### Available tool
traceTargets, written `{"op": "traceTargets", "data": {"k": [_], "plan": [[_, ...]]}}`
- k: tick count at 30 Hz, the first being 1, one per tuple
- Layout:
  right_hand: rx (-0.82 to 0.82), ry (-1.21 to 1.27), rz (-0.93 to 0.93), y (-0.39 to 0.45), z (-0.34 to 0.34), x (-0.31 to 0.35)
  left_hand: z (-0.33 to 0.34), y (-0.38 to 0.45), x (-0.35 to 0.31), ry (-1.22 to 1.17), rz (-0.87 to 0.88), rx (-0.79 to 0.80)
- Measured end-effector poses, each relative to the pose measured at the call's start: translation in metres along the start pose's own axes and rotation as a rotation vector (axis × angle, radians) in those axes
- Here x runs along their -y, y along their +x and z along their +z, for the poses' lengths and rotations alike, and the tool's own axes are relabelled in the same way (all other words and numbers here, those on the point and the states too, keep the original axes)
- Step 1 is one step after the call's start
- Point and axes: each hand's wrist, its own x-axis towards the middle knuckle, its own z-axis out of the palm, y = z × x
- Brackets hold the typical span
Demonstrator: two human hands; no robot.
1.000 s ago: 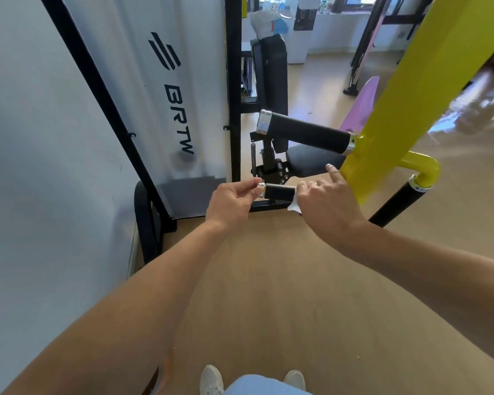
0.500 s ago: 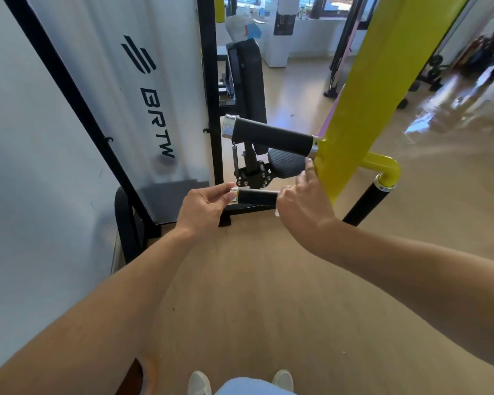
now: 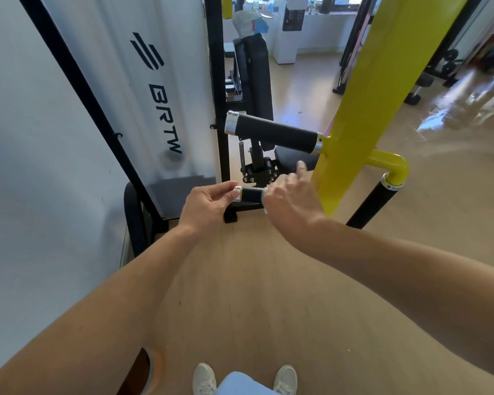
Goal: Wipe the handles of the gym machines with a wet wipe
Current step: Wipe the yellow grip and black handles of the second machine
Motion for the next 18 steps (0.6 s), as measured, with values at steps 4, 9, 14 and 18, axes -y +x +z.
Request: {"op": "traceTargets", "data": {"k": [4,9,14,18], "plan": [[0.040,-0.184,-0.023,-0.014,0.008,-0.017,0.006,-0.003,0.000,-0.016,-0.011,-0.031],[-0.136,0.139,-0.054,0.002,0.014,0.006,0.007,-0.006,-0.001,-0.010,-0.025,-0.040],[0.041,0.446,-0.066,0.019,0.005,0.013,0.005,-0.008,0.000,-0.005,-0.014,-0.019],[0.420,0.250,-0.020,0.017,-0.023,-0.011,0.002,-0.008,0.002,0.015,-0.001,-0.007]]}}
